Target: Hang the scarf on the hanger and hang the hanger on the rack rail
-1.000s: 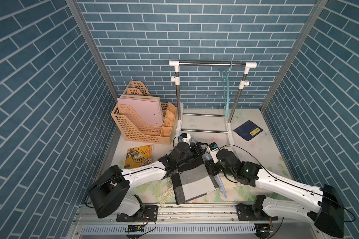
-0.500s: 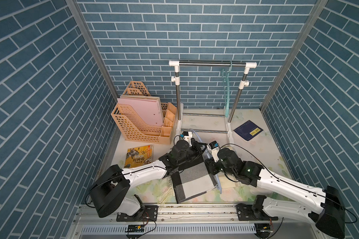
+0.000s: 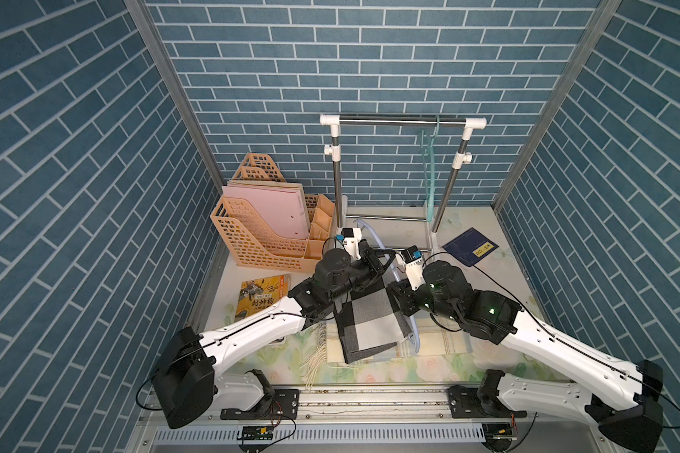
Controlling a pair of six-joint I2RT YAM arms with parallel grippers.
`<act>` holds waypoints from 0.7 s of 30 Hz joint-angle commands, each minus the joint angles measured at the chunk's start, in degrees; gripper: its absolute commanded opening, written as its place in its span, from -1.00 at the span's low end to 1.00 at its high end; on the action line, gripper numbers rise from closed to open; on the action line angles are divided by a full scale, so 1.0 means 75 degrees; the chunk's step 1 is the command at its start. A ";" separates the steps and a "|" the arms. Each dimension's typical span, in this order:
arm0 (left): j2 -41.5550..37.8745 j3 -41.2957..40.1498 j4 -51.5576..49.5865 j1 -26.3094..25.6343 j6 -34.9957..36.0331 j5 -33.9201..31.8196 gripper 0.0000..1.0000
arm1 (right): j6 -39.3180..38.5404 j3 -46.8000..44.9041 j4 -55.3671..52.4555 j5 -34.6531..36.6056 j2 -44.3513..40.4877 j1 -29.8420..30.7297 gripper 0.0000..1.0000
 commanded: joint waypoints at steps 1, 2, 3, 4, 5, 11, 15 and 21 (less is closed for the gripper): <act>-0.0029 -0.0012 0.0067 -0.0022 -0.0001 0.0046 -1.00 | -0.0300 0.0133 0.0114 0.0074 -0.0298 -0.0034 -0.25; -0.0021 -0.0013 0.0120 -0.0027 -0.0053 0.0039 -1.00 | -0.0300 0.0098 0.0103 0.0090 -0.0362 -0.0030 -0.10; -0.0019 -0.0003 0.0173 -0.0014 -0.0108 0.0029 -1.00 | -0.0300 0.0071 0.0096 0.0117 -0.0444 -0.0034 0.01; -0.0018 0.0018 0.0221 -0.0010 -0.0141 0.0028 -1.00 | -0.0325 0.0045 0.0078 0.0149 -0.0534 -0.0034 0.11; -0.0024 0.0057 0.0240 0.0006 -0.0164 0.0037 -1.00 | -0.0359 0.0022 0.0055 0.0203 -0.0673 -0.0034 0.20; -0.0082 0.0557 -0.0010 0.0096 -0.0292 -0.0078 -1.00 | -0.0695 0.0123 -0.0329 0.0103 -0.1524 -0.0025 0.54; -0.0206 0.0864 -0.0107 0.0226 -0.0507 -0.0393 -1.00 | -0.0750 -0.0036 -0.0645 -0.0105 -0.2161 -0.0022 0.65; 0.0016 0.1433 -0.0083 0.0303 -0.0671 -0.0645 -1.00 | -0.0344 -0.1133 -0.0226 -0.0315 -0.3106 0.0000 0.64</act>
